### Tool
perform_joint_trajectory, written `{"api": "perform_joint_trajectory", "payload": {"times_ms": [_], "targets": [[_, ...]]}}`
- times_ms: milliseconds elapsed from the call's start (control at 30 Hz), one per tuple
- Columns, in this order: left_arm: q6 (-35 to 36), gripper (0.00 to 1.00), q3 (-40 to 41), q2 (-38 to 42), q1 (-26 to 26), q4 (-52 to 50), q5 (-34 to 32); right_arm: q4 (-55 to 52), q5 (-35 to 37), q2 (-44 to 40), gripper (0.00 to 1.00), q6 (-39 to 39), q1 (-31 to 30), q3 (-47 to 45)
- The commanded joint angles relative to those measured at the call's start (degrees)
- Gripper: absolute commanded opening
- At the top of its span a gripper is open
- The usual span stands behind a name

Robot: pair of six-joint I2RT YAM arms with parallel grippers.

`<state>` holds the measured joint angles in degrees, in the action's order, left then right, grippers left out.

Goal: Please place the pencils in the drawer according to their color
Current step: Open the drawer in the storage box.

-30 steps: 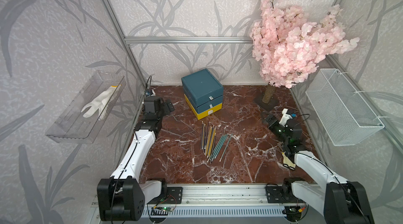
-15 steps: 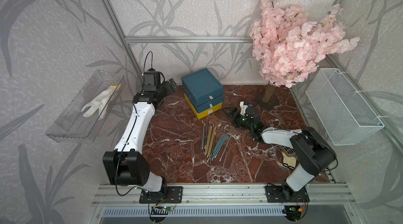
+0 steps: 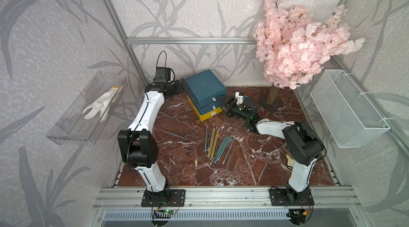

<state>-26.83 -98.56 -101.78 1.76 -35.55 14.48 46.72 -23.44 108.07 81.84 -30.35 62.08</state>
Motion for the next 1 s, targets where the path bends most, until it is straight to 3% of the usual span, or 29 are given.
{"api": "perform_joint_trajectory", "payload": {"times_ms": [0,233,367,600,867,967], "targets": [[-0.44,1.0,-1.98,-1.2,0.46,-0.87,1.44,-1.57,-1.85,2.71,0.76,0.98,-0.39,3.82],[-1.52,1.0,-2.5,-2.34,1.07,-0.22,1.97,-2.62,-3.04,6.44,0.59,2.07,-1.37,9.4],[-1.73,1.0,-2.64,-2.6,1.32,-0.14,1.96,-2.77,-2.86,7.13,0.54,1.96,-1.38,9.46],[-2.06,1.0,-2.62,-3.02,1.46,0.2,1.78,-2.69,-2.9,9.1,0.36,2.09,-1.25,10.42],[-2.35,1.0,-2.64,-3.28,1.73,0.31,1.54,-4.03,-4.11,11.08,0.29,1.85,-0.61,14.04],[-2.52,1.0,-2.68,-3.58,1.86,0.53,1.52,-4.27,-4.5,11.33,0.2,1.62,-0.24,15.03]]}}
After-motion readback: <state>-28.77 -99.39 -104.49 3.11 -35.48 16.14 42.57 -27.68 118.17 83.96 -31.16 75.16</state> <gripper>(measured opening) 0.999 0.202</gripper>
